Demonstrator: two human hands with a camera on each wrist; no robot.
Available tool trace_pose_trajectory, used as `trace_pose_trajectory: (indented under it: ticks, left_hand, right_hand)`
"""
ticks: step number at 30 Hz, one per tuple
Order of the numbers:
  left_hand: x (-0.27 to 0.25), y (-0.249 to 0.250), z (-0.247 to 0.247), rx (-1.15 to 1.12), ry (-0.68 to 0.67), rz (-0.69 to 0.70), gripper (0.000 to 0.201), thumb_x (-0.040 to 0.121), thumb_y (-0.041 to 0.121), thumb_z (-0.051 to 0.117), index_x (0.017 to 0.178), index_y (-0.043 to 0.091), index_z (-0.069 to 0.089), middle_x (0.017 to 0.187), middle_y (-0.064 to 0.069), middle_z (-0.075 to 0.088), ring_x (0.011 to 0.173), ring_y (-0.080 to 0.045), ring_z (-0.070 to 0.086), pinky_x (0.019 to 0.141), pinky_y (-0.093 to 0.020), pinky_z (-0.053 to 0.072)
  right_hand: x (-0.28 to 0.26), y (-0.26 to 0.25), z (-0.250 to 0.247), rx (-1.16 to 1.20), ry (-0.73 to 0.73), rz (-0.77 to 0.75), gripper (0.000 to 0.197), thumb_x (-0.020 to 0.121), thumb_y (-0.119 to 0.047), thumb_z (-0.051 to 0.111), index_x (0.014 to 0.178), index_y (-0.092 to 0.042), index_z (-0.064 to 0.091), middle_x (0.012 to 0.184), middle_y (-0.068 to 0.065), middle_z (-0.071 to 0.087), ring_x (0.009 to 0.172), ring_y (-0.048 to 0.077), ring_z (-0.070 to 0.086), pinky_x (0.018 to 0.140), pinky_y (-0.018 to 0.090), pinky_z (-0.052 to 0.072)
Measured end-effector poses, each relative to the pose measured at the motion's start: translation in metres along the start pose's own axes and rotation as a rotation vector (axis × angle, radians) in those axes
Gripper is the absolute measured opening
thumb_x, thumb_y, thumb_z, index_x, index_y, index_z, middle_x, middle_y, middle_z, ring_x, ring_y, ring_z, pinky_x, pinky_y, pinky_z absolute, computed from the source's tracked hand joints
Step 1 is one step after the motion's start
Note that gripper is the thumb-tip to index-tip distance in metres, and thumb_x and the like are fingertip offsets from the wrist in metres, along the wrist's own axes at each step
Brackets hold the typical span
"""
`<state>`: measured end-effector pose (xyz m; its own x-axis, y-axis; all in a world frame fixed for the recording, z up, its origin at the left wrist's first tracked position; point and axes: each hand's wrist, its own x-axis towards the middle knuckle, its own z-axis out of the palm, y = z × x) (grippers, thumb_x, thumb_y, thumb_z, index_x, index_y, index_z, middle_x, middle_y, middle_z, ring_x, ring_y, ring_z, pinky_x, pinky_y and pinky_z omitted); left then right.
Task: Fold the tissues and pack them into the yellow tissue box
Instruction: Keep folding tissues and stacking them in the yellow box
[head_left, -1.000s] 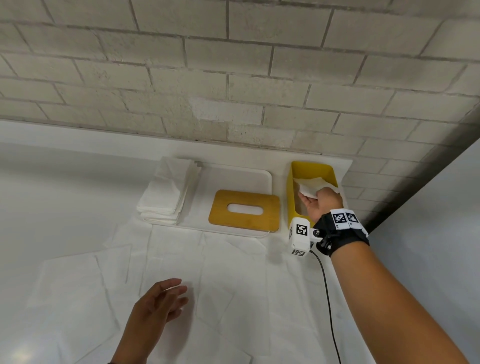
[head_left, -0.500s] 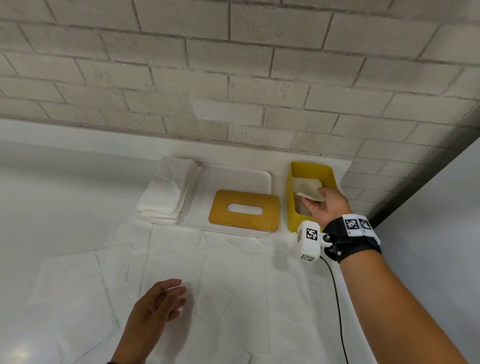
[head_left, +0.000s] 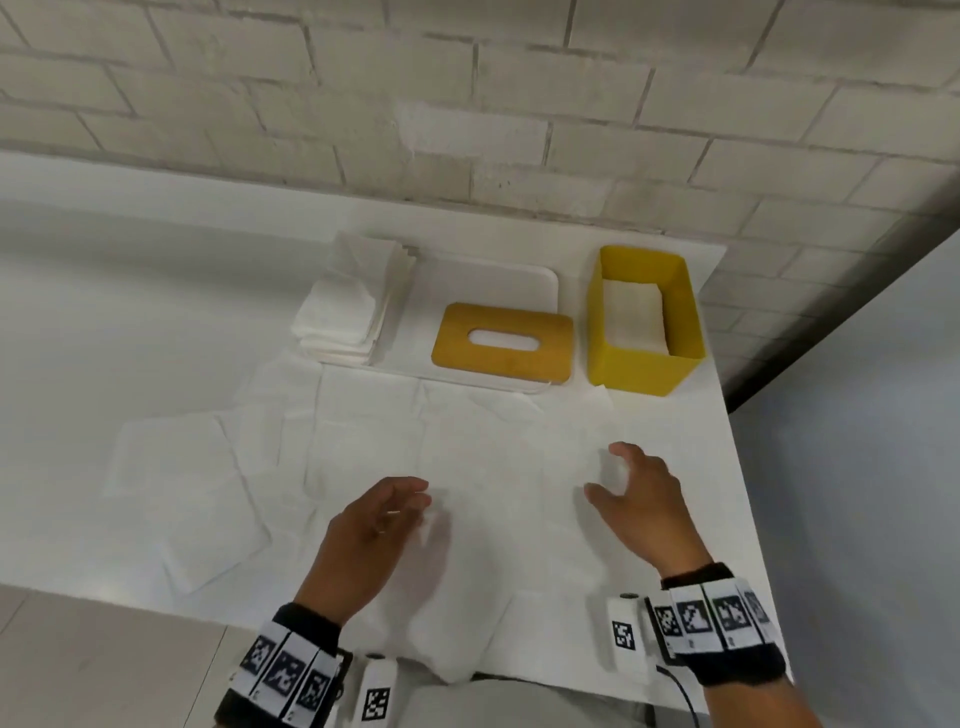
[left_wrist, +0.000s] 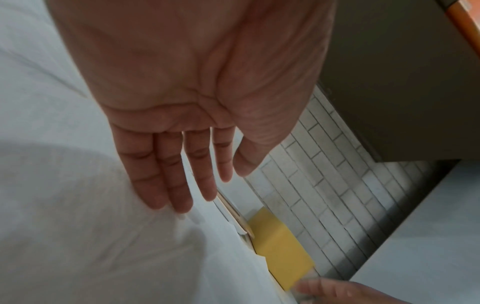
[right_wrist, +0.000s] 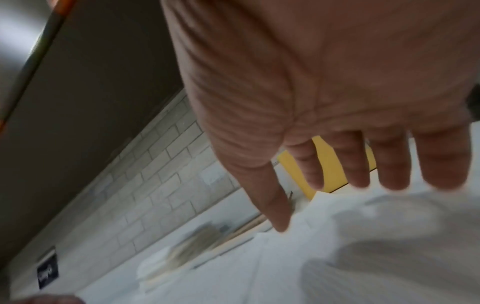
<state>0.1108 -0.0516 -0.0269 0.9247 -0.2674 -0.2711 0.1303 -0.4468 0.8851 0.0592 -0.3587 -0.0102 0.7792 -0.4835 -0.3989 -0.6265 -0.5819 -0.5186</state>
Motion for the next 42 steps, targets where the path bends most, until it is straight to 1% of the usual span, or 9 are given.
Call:
trace_pose_trajectory:
  ticks: [3,10,17,20,22,29,35,39,42]
  left_hand:
    - [-0.008,0.000,0.004,0.083,-0.021,0.020,0.018,0.101,0.029,0.062,0.113,0.041,0.068,0.106,0.027,0.075,0.103,0.006,0.068,0.093,-0.022,0.052]
    - [-0.019,0.003,0.019,0.140,-0.045,0.042,0.019,0.100,0.025,0.064,0.112,0.039,0.069,0.103,0.032,0.073,0.096,0.017,0.065,0.079,0.000,0.044]
    - [-0.023,0.003,0.018,0.132,-0.075,0.044,0.022,0.100,0.019,0.063,0.114,0.036,0.070,0.106,0.028,0.074,0.102,0.015,0.064,0.080,-0.001,0.046]
    - [-0.023,0.003,0.016,0.154,-0.090,0.045,0.023,0.100,0.020,0.063,0.115,0.037,0.069,0.109,0.024,0.074,0.102,0.017,0.063,0.079,0.000,0.045]
    - [-0.022,0.004,0.016,0.150,-0.093,0.050,0.023,0.100,0.019,0.063,0.115,0.036,0.069,0.110,0.023,0.074,0.102,0.017,0.063,0.079,0.000,0.045]
    - [-0.015,0.022,0.020,0.128,-0.093,0.110,0.023,0.100,0.019,0.063,0.118,0.032,0.069,0.112,0.020,0.074,0.104,0.016,0.064,0.079,-0.001,0.046]
    - [-0.013,0.049,0.024,0.038,-0.048,0.250,0.031,0.098,0.024,0.067,0.127,0.034,0.063,0.118,0.023,0.072,0.109,0.005,0.067,0.092,-0.017,0.055]
    - [-0.013,0.069,0.025,-0.094,-0.020,0.383,0.060,0.088,0.037,0.073,0.143,0.036,0.049,0.143,0.024,0.057,0.133,0.001,0.054,0.106,-0.022,0.049]
    - [-0.013,0.086,0.019,-0.154,-0.159,0.408,0.083,0.085,0.043,0.082,0.154,0.035,0.037,0.156,0.025,0.043,0.145,-0.002,0.041,0.114,-0.025,0.038]
  right_hand:
    - [-0.009,0.010,0.005,-0.167,0.117,0.061,0.078,0.089,-0.040,0.070,0.154,-0.024,0.029,0.156,0.010,0.028,0.140,0.036,0.029,0.108,0.048,0.038]
    - [-0.007,0.029,0.006,-0.175,0.058,0.127,0.079,0.083,-0.043,0.075,0.149,-0.028,0.035,0.134,0.009,0.050,0.128,0.034,0.042,0.103,0.047,0.038]
    - [-0.007,0.026,0.013,-0.006,0.096,0.066,0.050,0.086,-0.024,0.071,0.130,-0.031,0.048,0.090,-0.009,0.058,0.102,0.024,0.057,0.098,0.043,0.043]
    - [-0.007,0.028,0.014,0.172,0.100,0.064,0.028,0.083,-0.025,0.075,0.106,-0.017,0.062,0.080,-0.006,0.059,0.087,0.022,0.062,0.080,0.035,0.049]
    - [-0.007,0.028,0.011,0.284,0.095,0.046,0.020,0.084,-0.023,0.075,0.095,-0.009,0.067,0.080,-0.004,0.064,0.083,0.021,0.064,0.072,0.030,0.046]
    - [-0.016,0.013,-0.022,0.656,0.110,-0.093,0.006,0.090,-0.013,0.071,0.096,-0.011,0.070,0.097,0.006,0.077,0.097,0.029,0.071,0.087,0.040,0.056]
    - [-0.033,-0.017,-0.064,0.793,0.242,-0.227,0.010,0.096,-0.018,0.065,0.100,-0.025,0.072,0.093,-0.008,0.076,0.086,0.011,0.071,0.083,0.036,0.057]
    - [-0.055,-0.038,-0.084,0.819,-0.037,-0.395,0.020,0.096,-0.006,0.062,0.105,-0.020,0.073,0.101,0.000,0.077,0.093,0.021,0.072,0.084,0.038,0.058]
    - [-0.070,-0.053,-0.088,0.646,-0.293,-0.513,0.019,0.096,-0.008,0.065,0.108,-0.020,0.074,0.105,0.007,0.077,0.095,0.036,0.072,0.085,0.043,0.055]
